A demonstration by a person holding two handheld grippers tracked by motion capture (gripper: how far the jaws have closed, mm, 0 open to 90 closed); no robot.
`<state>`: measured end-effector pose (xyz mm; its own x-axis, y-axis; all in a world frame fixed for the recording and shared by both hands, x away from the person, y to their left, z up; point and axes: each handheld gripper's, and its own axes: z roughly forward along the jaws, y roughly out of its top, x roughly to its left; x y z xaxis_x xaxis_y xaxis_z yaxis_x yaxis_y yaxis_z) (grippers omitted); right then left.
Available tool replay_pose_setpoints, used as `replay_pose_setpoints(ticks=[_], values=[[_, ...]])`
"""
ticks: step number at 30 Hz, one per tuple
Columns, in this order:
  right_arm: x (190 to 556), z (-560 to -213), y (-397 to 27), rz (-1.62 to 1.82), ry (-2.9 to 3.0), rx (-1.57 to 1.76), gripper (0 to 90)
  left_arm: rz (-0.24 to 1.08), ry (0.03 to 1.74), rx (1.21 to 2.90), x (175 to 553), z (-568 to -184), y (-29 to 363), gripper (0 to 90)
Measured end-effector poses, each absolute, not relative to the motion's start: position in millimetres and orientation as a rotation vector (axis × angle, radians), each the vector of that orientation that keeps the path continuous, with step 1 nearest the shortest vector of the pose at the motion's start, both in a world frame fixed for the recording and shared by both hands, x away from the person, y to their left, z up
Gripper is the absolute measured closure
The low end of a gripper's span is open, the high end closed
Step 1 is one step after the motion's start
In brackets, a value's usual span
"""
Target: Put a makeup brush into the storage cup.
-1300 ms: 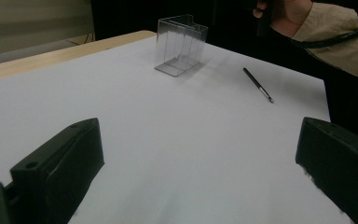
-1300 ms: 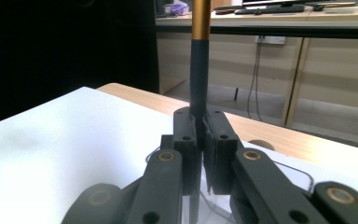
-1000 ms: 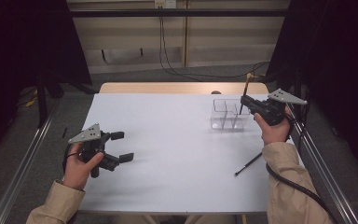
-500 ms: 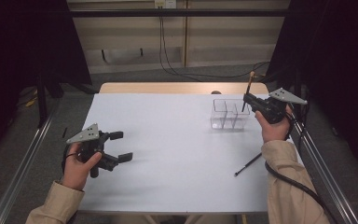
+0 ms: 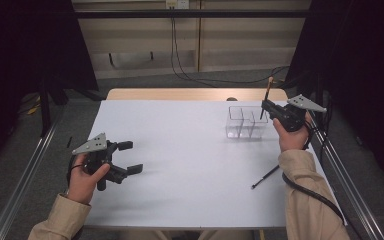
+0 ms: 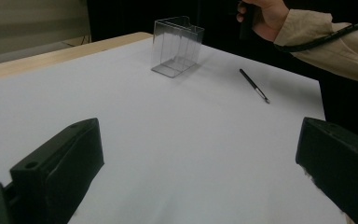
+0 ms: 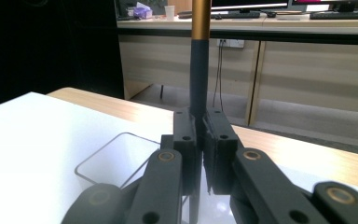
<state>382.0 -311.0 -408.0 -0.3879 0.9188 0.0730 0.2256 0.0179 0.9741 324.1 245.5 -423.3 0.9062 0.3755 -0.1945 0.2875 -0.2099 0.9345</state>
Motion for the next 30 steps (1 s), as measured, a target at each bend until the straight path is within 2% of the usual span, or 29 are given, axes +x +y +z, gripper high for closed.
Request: replay_pose_setpoints(ticks=[30], values=[[380.6,-424.2,-311.3,1.393,1.687,1.2,84.0,0.09,0.49,1.814,324.5,-424.0,245.4,0.8]])
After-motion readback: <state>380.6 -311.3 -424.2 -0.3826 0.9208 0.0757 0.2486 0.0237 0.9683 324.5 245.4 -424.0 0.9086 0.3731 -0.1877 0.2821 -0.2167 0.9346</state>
